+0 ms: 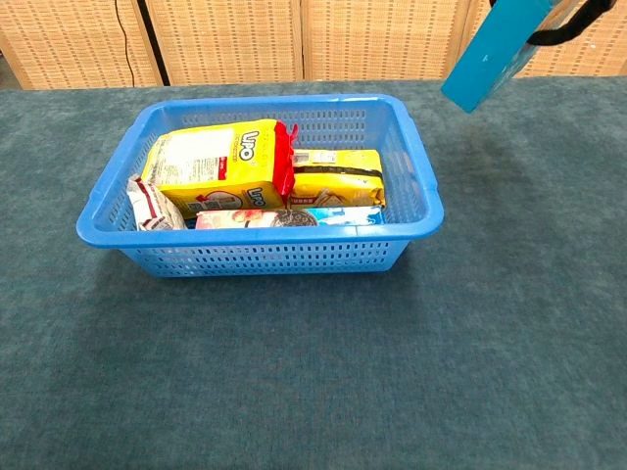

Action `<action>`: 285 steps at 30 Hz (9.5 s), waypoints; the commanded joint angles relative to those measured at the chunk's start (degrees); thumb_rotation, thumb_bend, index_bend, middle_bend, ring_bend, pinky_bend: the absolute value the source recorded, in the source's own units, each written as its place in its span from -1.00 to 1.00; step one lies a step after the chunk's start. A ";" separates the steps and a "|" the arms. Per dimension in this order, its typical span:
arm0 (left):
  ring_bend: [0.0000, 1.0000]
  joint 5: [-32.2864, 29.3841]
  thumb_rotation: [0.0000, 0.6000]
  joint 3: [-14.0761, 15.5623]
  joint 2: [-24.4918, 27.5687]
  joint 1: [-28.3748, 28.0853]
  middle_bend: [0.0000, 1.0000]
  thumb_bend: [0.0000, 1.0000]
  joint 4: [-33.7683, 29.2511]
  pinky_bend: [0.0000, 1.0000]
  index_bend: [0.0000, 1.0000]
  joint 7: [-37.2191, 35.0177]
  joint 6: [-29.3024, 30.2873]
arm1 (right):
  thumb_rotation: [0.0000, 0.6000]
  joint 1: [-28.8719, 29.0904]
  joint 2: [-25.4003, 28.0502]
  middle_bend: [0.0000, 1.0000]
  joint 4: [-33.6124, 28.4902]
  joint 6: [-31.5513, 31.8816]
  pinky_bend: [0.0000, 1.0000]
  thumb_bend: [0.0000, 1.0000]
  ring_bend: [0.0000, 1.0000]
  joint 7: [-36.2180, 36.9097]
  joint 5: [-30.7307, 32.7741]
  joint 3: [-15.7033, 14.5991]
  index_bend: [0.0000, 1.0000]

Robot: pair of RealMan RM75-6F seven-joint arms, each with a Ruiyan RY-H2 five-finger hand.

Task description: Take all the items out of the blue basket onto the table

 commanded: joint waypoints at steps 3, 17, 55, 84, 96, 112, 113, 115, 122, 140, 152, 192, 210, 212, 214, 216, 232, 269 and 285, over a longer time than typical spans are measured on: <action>-1.00 -0.44 1.00 -0.14 -0.05 -0.11 -1.00 -0.94 -0.03 -1.00 -1.00 0.07 -0.36 | 1.00 0.88 -1.44 -0.64 -2.65 -10.61 -0.60 -0.72 -0.74 4.53 4.68 -0.29 -0.63; -1.00 0.91 1.00 -0.32 0.51 -2.08 -1.00 -0.94 0.50 -1.00 -1.00 -3.19 -2.39 | 1.00 -6.60 16.55 -1.00 -41.11 -5.25 -1.00 -1.00 -1.00 -3.50 11.07 3.49 -1.00; -1.00 -22.05 1.00 -13.77 -12.62 -36.91 -1.00 -1.00 -4.48 -1.00 -1.00 20.83 -38.05 | 1.00 -39.06 18.57 -1.00 -35.33 26.57 -1.00 -1.00 -1.00 16.77 6.82 -4.69 -1.00; -1.00 -42.11 1.00 -13.45 -28.93 -50.34 -1.00 -1.00 10.88 -0.97 -1.00 33.02 -42.53 | 1.00 -39.90 18.02 -1.00 -34.04 25.11 -1.00 -1.00 -1.00 18.25 6.13 -1.61 -1.00; -0.09 -37.15 1.00 -15.65 -29.84 -48.58 -0.03 -0.77 9.29 -0.01 -0.11 29.01 -33.76 | 1.00 -40.03 17.76 -1.00 -33.81 24.76 -1.00 -1.00 -1.00 18.85 5.39 -1.22 -1.00; -0.11 -25.41 1.00 -20.02 -9.86 -37.15 -0.04 -0.79 5.58 -0.01 -0.14 4.22 -26.65 | 1.00 -40.52 18.00 -1.00 -35.45 25.27 -1.00 -1.00 -1.00 16.83 3.65 -1.49 -1.00; -0.11 -26.15 1.00 -19.67 -9.92 -36.75 -0.05 -0.80 8.05 -0.01 -0.14 2.10 -28.15 | 1.00 -40.59 18.02 -1.00 -35.63 25.36 -1.00 -1.00 -1.00 16.58 3.46 -1.56 -1.00; -0.12 -26.86 1.00 -18.94 -10.79 -36.30 -0.05 -0.80 12.65 -0.01 -0.15 -1.57 -30.79 | 1.00 -40.66 18.04 -1.00 -35.95 25.41 -1.00 -1.00 -1.00 16.18 3.15 -1.69 -1.00; -0.21 -27.64 1.00 -16.96 -16.97 -36.94 -0.08 -0.80 26.01 -0.01 -0.17 -6.81 -37.20 | 1.00 -40.31 17.69 -1.00 -36.39 24.29 -1.00 -1.00 -1.00 14.93 2.67 -2.02 -1.00; -1.00 -15.08 1.00 -13.56 -8.82 -30.49 -1.00 -0.98 16.09 -1.00 -1.00 -15.97 -31.09 | 1.00 -34.53 28.24 -1.00 -49.59 23.09 -1.00 -1.00 -1.00 16.69 -4.77 -0.44 -1.00; -1.00 -13.42 1.00 -7.82 -0.56 -14.77 -1.00 -0.98 0.20 -1.00 -1.00 -4.24 -10.96 | 1.00 -18.38 30.30 -1.00 -63.95 -0.15 -1.00 -1.00 -1.00 11.55 1.05 5.47 -1.00; -1.00 -13.19 1.00 -7.33 0.68 -5.48 -1.00 -0.98 -4.49 -1.00 -1.00 -0.10 -3.75 | 1.00 13.70 -5.50 -1.00 -46.63 -24.66 -0.69 -1.00 -1.00 -27.98 51.45 12.36 -1.00; -1.00 -13.13 1.00 -7.96 0.55 -5.06 -1.00 -0.98 -3.76 -1.00 -1.00 -1.09 -4.60 | 1.00 16.51 -16.54 -0.94 -30.91 -26.59 -0.63 -1.00 -1.00 -29.44 52.62 9.54 -0.85; -1.00 -13.15 1.00 -8.06 0.56 -5.00 -1.00 -0.98 -3.59 -1.00 -1.00 -1.22 -4.61 | 1.00 16.86 -17.45 -0.94 -29.16 -27.24 -0.63 -1.00 -1.00 -29.39 52.66 9.59 -0.86; -1.00 -13.19 1.00 -8.13 0.56 -4.94 -1.00 -0.98 -3.50 -1.00 -1.00 -1.38 -4.68 | 1.00 17.20 -18.16 -0.94 -27.49 -27.93 -0.63 -1.00 -1.00 -29.55 52.64 9.51 -0.87; -1.00 -13.27 1.00 -8.21 0.55 -4.96 -1.00 -0.98 -3.38 -1.00 -1.00 -1.44 -4.84 | 1.00 17.46 -18.63 -0.94 -26.22 -28.43 -0.63 -1.00 -1.00 -29.94 52.53 9.25 -0.87; -1.00 -13.50 1.00 -8.47 0.27 -5.18 -1.00 -0.98 -3.05 -1.00 -1.00 -1.22 -5.97 | 1.00 17.69 -23.74 -0.21 -18.00 -27.66 -0.11 -1.00 -0.25 -30.15 48.66 8.64 -0.39; -1.00 -9.65 1.00 -6.74 0.15 -5.77 -1.00 -0.98 -4.43 -1.00 -1.00 0.00 -7.25 | 1.00 -6.42 13.30 0.14 -53.72 -0.01 0.15 -1.00 0.09 -20.66 16.51 1.49 -0.05; -1.00 -9.83 1.00 -6.59 -0.07 -5.90 -1.00 -0.98 -4.67 -1.00 -1.00 0.69 -7.48 | 1.00 -7.82 18.70 -1.00 -51.72 -11.87 -0.98 -1.00 -1.00 -16.69 21.51 -0.36 -1.00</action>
